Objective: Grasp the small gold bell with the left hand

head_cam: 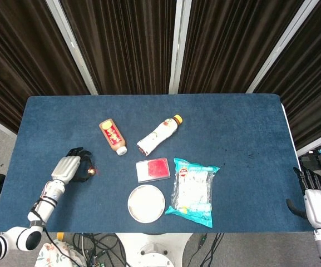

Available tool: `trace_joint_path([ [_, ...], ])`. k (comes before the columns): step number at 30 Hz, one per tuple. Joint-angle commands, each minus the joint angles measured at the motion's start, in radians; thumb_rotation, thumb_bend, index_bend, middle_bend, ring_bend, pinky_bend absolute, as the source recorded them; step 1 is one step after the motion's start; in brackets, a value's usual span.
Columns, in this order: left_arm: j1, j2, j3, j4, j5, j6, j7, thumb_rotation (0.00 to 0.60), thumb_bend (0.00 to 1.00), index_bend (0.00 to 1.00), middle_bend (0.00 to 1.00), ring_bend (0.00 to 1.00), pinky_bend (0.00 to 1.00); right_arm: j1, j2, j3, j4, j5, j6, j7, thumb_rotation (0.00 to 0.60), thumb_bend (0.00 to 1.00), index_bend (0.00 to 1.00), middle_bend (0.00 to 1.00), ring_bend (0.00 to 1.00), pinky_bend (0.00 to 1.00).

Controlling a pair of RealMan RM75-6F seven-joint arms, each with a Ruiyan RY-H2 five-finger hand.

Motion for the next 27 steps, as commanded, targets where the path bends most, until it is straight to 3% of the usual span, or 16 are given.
trace_joint_path([
  [1,0.0,-0.002,-0.001,0.001,-0.002,0.002,0.001,0.6,0.33,0.5,0.2,0.04,0.03,0.0,0.0,0.0,0.0,0.0,-0.001,0.0,0.6,0.21,0.0,0.0,0.0,0.07],
  [27,-0.01,-0.007,0.002,0.003,-0.021,-0.016,0.012,0.6,0.39,0.52,0.21,0.05,0.03,0.0,-0.006,-0.003,0.009,0.001,-0.007,0.005,0.6,0.21,0.0,0.0,0.0,0.07],
])
